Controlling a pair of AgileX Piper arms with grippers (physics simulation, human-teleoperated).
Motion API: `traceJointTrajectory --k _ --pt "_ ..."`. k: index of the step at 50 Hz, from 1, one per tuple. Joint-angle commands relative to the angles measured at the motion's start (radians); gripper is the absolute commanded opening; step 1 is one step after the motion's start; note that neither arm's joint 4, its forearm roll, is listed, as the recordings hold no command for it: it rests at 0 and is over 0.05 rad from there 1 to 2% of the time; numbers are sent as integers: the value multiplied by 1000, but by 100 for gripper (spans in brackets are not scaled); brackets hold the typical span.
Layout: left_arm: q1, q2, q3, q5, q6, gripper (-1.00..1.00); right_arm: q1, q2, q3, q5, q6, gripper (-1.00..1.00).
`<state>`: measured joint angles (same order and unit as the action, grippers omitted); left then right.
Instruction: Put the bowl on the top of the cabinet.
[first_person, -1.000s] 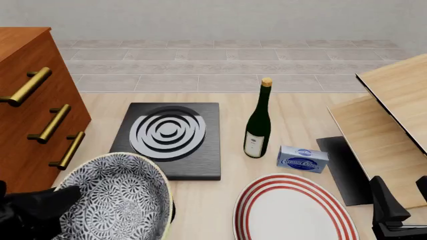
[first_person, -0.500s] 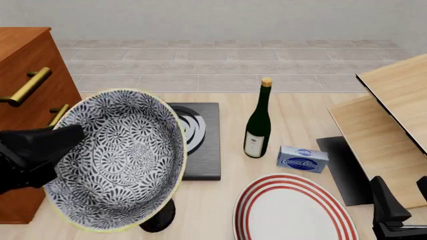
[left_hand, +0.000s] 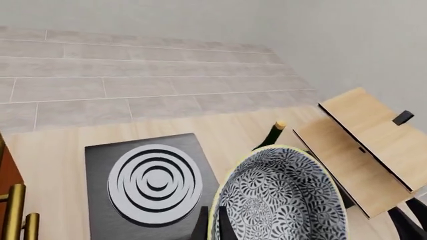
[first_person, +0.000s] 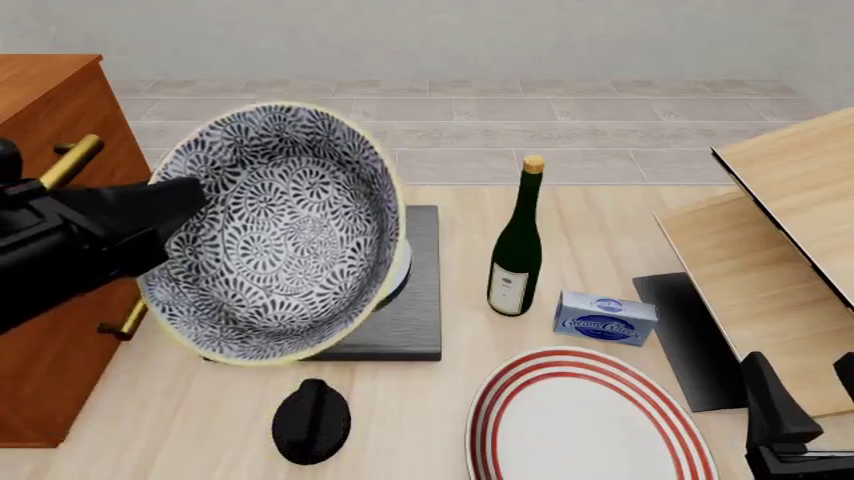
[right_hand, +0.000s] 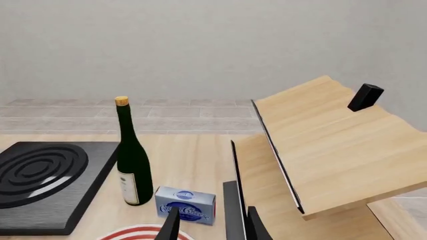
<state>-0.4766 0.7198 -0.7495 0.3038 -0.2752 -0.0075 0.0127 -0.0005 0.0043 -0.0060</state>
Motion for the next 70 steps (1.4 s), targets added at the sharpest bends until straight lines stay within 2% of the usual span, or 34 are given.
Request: traceJointTrajectory --k 1,4,6,7,8,9,12,15,17,21,24,25,28,40,45,48,54,63,70 --pt "12 98 -68 -34 8 -100 0 -4 0 2 -1 100" --pt "27 122 -88 -32 2 -100 -2 -5 0 3 -2 100" --pt "100 184 -127 -6 79 -100 -2 -5 0 3 -2 100" --pt "87 180 -130 -11 74 -100 -2 3 0 -4 -2 100" --pt "95 201 -140 -7 26 -100 -2 4 0 -5 -2 100" --pt "93 206 -151 -3 48 -100 -2 4 0 -5 -2 100" --pt "117 231 -161 -14 -11 -100 -2 0 0 -2 -2 100" --pt "126 251 -180 -2 3 -100 -2 1 0 -2 -1 100" --pt "139 270 -185 -3 -20 -100 -2 0 0 -2 -1 100" --pt "145 306 -234 25 2 -100 -3 4 0 -5 -1 100" --pt "174 326 -257 35 -24 -100 -3 5 0 -6 -2 100" --pt "211 342 -271 47 -39 -100 -2 6 0 -7 -2 100" --pt "182 351 -293 54 -52 -100 -3 3 0 -5 -1 100" --pt "261 432 -380 111 -85 -100 -2 0 0 0 -1 100" --pt "273 462 -404 124 -110 -100 -2 -1 0 0 -1 100" --pt "286 475 -417 131 -93 -100 -1 4 0 -3 -1 100" --pt "276 508 -447 151 -132 -100 -2 6 0 -5 -1 100" --pt "329 557 -501 201 -181 -100 -2 3 0 -2 -1 100" --pt "346 588 -528 226 -182 -100 -3 4 0 -4 -2 100"
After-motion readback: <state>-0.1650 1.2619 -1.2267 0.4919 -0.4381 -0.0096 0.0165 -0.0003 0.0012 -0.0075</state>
